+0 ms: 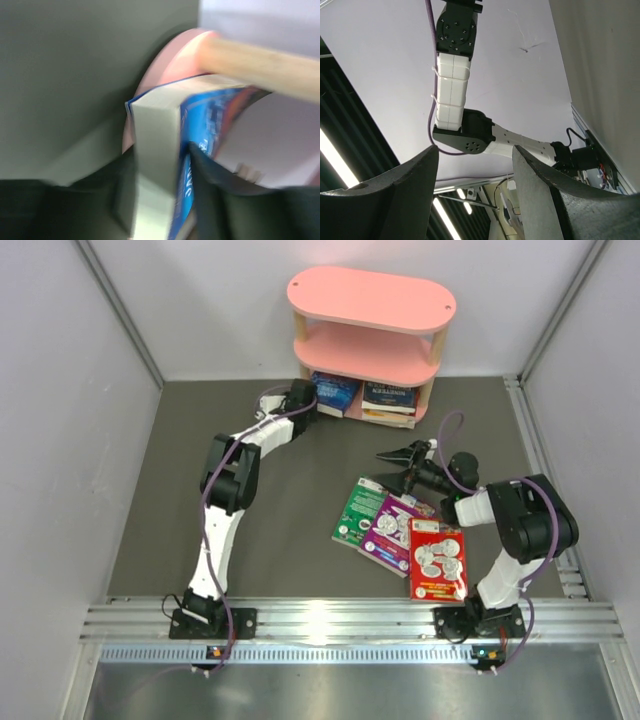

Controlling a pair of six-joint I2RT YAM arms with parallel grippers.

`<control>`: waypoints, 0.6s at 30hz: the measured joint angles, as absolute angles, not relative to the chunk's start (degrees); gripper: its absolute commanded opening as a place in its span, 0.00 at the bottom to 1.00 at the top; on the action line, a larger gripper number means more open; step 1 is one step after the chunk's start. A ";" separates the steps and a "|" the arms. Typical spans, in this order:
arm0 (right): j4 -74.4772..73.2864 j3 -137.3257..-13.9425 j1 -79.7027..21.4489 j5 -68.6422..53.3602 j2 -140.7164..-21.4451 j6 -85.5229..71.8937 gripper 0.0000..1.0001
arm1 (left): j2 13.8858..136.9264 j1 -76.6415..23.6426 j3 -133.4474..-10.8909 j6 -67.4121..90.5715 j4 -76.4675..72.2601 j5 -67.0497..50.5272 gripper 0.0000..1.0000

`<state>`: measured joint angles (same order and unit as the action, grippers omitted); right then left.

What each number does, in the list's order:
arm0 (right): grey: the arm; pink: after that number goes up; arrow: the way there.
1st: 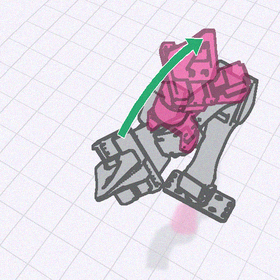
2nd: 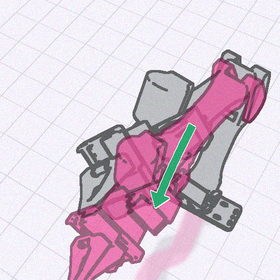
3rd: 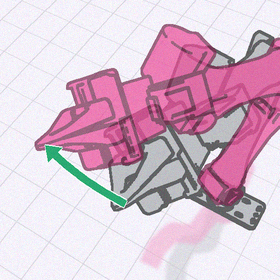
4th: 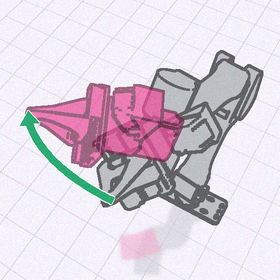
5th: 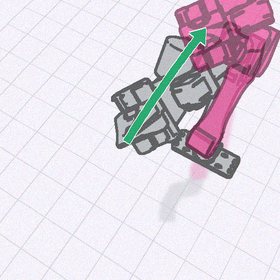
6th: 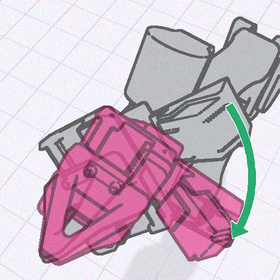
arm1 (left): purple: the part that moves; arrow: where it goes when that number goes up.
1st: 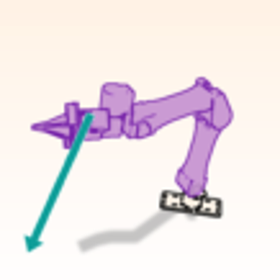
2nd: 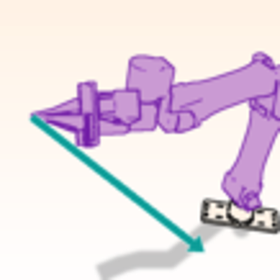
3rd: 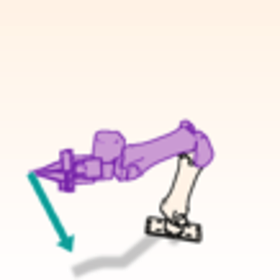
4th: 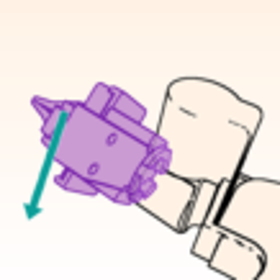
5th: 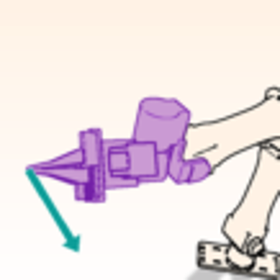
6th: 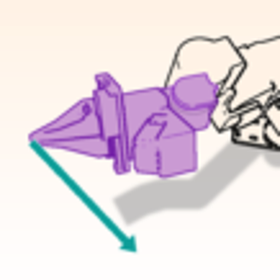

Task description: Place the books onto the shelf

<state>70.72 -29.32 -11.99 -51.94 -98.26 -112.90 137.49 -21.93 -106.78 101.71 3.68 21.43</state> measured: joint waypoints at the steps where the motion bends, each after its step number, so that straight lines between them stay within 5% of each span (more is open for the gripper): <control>1: 70.67 -29.26 -11.79 -52.25 -98.26 -112.88 0.60 | 137.93 -21.96 -107.04 101.16 4.16 20.97 0.57; 5: 70.74 -29.26 -11.49 -53.01 -98.26 -112.68 0.61 | 139.63 -21.67 -107.48 100.25 3.62 18.83 0.91; 8: 71.18 -29.26 -11.44 -53.45 -98.26 -112.73 0.60 | 138.82 -20.99 -106.61 99.04 2.42 17.80 0.98; 18: 72.18 -27.35 -9.52 -54.41 -96.38 -111.81 0.59 | 124.95 -14.35 -87.92 91.09 0.14 15.05 0.98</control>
